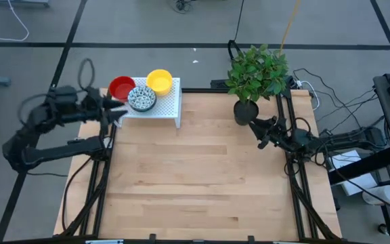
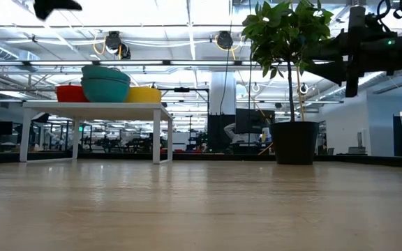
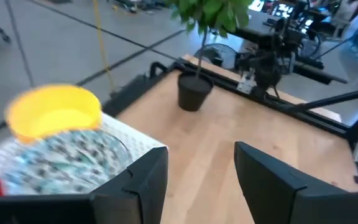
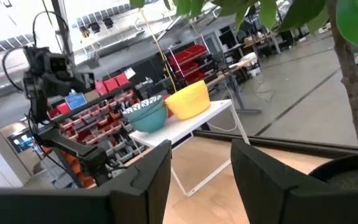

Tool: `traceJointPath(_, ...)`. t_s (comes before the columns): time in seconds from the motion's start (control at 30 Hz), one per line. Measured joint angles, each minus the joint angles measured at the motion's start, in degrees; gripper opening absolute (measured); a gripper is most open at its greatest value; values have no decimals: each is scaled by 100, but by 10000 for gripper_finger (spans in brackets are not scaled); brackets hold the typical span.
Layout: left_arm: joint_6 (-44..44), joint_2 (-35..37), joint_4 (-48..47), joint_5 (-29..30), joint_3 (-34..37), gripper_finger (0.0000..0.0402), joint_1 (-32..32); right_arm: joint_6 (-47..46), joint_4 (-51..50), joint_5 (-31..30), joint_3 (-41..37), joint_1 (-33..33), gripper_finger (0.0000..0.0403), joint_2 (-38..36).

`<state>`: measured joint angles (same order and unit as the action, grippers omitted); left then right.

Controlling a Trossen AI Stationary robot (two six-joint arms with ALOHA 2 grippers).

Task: Pick & Place Mini bowls
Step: Return to Home Position

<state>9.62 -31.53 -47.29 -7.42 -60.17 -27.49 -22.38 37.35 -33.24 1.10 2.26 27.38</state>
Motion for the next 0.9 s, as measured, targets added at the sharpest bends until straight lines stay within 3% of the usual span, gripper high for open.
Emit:
traceJointPath(0.27, 662, 814, 2372, -611, 2358, 186, 0, -54, -78, 1, -4, -1, 155, -1)
traceJointPath(0.47, 1110, 1038, 3982, -484, 3729, 186, 0, -54, -80, 3, -10, 0, 155, -1)
traceJointPath(0.73, 1469, 986, 6388, -408, 5116, 186, 0, -54, -80, 7, -11, -2, 155, 1)
traceJointPath(0.9, 1793, 988, 7009, -285, 5618, 186, 0, -54, -79, 23, -11, -2, 155, 0)
